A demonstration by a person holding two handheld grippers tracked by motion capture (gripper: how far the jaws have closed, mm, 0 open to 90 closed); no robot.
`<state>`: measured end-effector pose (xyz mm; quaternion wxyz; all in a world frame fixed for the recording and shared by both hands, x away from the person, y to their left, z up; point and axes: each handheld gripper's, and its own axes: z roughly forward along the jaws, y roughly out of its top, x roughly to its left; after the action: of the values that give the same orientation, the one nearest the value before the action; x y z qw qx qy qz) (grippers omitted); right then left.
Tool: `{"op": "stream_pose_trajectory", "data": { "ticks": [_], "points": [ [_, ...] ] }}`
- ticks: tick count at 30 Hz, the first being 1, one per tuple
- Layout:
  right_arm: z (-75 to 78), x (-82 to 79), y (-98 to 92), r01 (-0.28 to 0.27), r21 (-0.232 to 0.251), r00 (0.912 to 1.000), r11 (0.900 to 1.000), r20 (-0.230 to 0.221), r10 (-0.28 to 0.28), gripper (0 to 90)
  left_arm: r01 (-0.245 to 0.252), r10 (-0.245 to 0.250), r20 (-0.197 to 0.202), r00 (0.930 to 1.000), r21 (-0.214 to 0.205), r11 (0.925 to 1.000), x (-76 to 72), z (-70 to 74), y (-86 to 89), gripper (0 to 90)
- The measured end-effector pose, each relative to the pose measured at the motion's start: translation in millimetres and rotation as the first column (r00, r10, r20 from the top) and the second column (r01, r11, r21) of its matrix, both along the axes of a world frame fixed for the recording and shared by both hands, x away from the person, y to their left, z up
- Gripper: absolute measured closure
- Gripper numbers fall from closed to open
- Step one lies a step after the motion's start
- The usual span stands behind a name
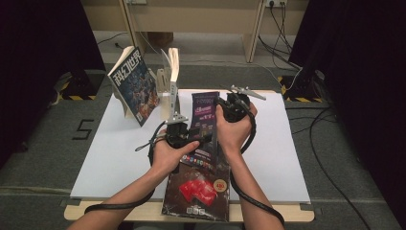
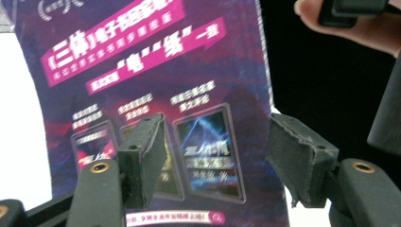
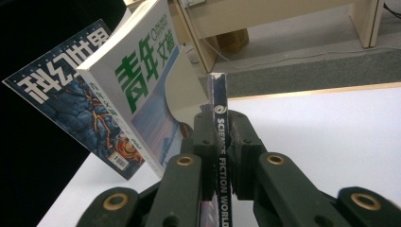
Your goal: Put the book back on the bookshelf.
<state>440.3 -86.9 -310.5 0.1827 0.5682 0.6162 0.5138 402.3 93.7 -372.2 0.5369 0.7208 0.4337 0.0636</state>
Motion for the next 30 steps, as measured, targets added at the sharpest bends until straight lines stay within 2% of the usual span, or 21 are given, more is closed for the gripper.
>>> {"op": "stream_pose_trajectory", "data": {
  "ticks": [8, 15, 23, 27, 30],
  "points": [
    [-0.5, -0.6, 4.7, 0.001, -0.01, 1.0, 0.9999, 0.006, -0.001, 83.4, -0.013, 0.012, 0.016, 0.9998, 0.015, 0.9998, 7.6, 10.5, -12.9, 35.5],
    [-0.3, -0.8, 5.8, 0.005, -0.016, 1.0, 0.9999, 0.004, -0.005, 83.3, -0.036, 0.034, 0.04, 0.9986, 0.065, 0.9972, 12.3, 14.6, -23.9, 35.1],
    [0.4, -1.7, 7.0, 0.008, -0.004, 1.0, 1.0, 0.004, -0.008, 83.1, -0.056, 0.048, 0.068, 0.9966, 0.13, 0.99, 14.0, 13.8, -36.0, 35.2],
    [2.3, -3.3, 9.0, 0.01, 0.002, 0.9998, 0.9999, 0.014, -0.01, 83.0, -0.064, 0.049, 0.095, 0.9943, 0.165, 0.9842, 13.4, 12.7, -40.0, 35.7],
    [3.8, -4.4, 10.7, 0.01, -0.002, 0.9997, 0.9999, 0.021, -0.01, 82.7, -0.061, 0.046, 0.099, 0.994, 0.162, 0.9849, 12.8, 13.2, -38.3, 37.1]
  ]
}}
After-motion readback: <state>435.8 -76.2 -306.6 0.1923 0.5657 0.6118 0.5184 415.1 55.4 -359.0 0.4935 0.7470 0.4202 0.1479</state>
